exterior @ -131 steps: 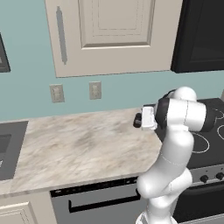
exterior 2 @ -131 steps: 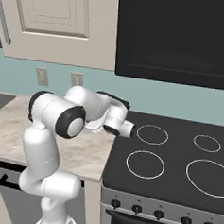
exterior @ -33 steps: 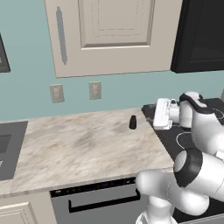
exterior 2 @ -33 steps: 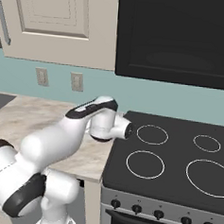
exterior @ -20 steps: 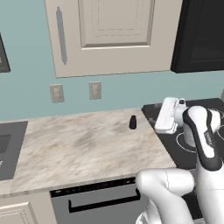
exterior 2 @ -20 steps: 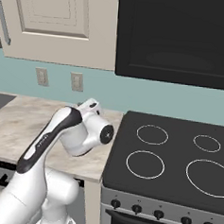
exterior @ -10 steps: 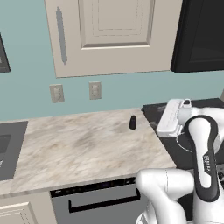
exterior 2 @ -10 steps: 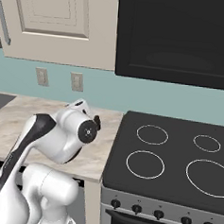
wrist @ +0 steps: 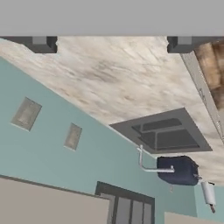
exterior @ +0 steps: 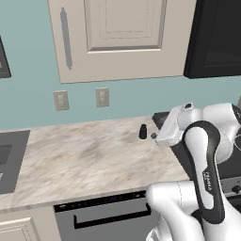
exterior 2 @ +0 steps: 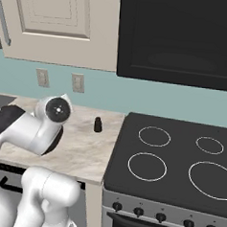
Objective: Collect the paprika, ketchup, and shaker from the cabinet and place them next to the stove.
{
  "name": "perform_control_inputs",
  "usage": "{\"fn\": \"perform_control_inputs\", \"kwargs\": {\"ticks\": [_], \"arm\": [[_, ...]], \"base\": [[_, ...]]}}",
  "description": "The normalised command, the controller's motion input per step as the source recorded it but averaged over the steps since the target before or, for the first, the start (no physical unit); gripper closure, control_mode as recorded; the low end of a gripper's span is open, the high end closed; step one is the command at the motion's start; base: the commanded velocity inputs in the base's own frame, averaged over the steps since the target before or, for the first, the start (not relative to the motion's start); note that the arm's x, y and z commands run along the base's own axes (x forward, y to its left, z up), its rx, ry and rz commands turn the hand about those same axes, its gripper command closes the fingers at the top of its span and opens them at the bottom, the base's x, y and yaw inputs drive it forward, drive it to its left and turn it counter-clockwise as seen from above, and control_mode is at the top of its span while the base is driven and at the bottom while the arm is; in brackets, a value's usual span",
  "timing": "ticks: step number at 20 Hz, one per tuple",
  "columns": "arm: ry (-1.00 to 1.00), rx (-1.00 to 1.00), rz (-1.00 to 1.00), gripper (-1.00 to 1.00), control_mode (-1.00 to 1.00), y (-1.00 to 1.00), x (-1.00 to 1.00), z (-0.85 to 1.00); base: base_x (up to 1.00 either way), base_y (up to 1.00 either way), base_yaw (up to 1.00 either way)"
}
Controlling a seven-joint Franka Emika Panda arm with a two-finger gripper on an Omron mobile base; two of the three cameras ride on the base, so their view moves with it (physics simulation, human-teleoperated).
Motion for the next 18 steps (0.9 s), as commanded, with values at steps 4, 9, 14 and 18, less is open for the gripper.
{"fn": "perform_control_inputs", "kwargs": {"ticks": [4,9,14,18], "arm": [[0.15,-0.15,-0.02,-1.00,-1.00,0.48,-0.05,0.00],[0.17,-0.13,-0.02,-1.00,-1.00,0.42,-0.01,0.00],[0.15,-0.11,-0.01,-1.00,-1.00,0.35,0.00,0.00],[0.14,-0.10,-0.02,-1.00,-1.00,0.37,-0.01,0.00]], "base": [[0.00,0.00,0.00],[0.00,0.00,0.00],[0.00,0.00,0.00],[0.00,0.00,0.00]]}}
